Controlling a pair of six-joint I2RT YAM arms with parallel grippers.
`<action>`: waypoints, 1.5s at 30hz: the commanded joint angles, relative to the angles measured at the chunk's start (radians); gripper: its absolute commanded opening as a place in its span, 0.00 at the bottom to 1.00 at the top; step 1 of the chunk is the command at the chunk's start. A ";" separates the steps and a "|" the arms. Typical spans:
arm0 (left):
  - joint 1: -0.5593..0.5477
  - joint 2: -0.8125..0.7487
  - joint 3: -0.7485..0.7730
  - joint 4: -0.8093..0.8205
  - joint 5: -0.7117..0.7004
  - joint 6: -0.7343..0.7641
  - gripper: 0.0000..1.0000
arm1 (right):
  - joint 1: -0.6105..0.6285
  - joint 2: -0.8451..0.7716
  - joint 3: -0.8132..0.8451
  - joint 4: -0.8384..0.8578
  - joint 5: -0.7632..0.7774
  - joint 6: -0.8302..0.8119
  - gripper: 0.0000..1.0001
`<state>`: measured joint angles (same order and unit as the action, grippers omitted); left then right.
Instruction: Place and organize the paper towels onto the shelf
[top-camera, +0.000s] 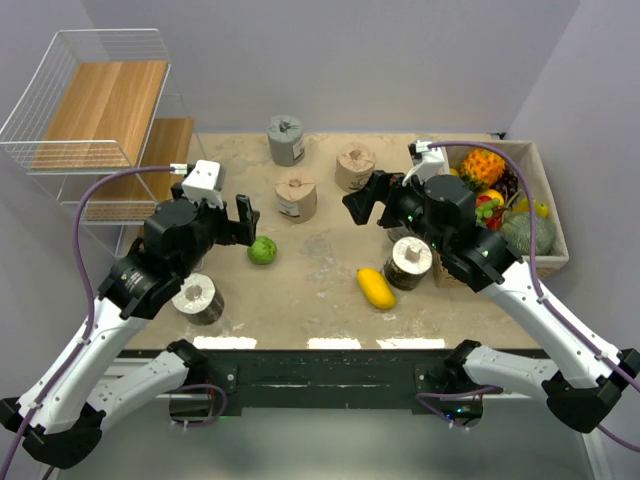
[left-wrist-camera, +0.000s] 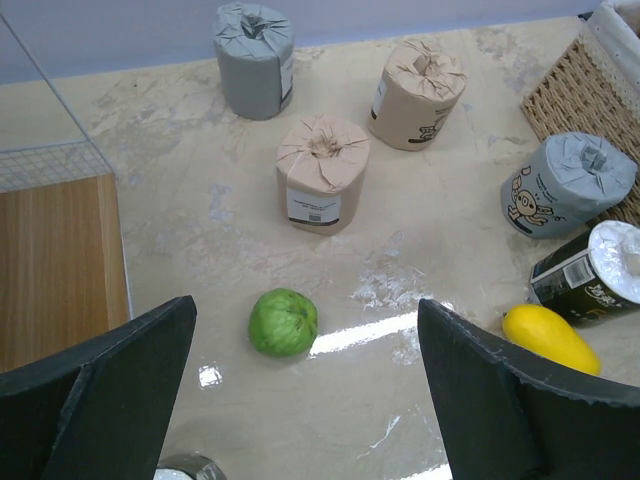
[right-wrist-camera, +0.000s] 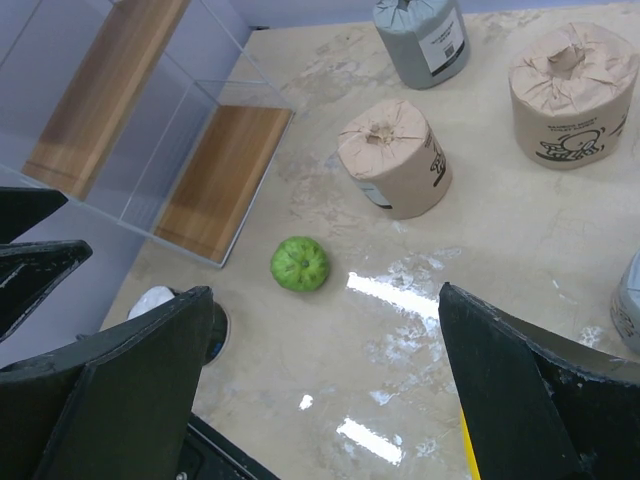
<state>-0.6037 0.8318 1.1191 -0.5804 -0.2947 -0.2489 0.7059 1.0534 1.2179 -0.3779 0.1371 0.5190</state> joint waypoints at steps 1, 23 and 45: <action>-0.002 -0.010 0.001 0.017 -0.024 -0.016 0.98 | 0.000 -0.006 0.005 0.025 -0.001 0.019 0.99; -0.001 0.118 0.061 -0.449 -0.402 -0.478 0.84 | 0.000 -0.055 -0.052 0.048 -0.002 -0.025 0.99; 0.035 0.282 -0.169 -0.524 -0.342 -0.839 0.76 | 0.000 -0.115 -0.118 0.088 -0.010 -0.082 0.99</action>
<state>-0.5800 1.0969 0.9791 -1.1305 -0.6182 -1.0149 0.7059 0.9703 1.1042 -0.3408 0.1375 0.4641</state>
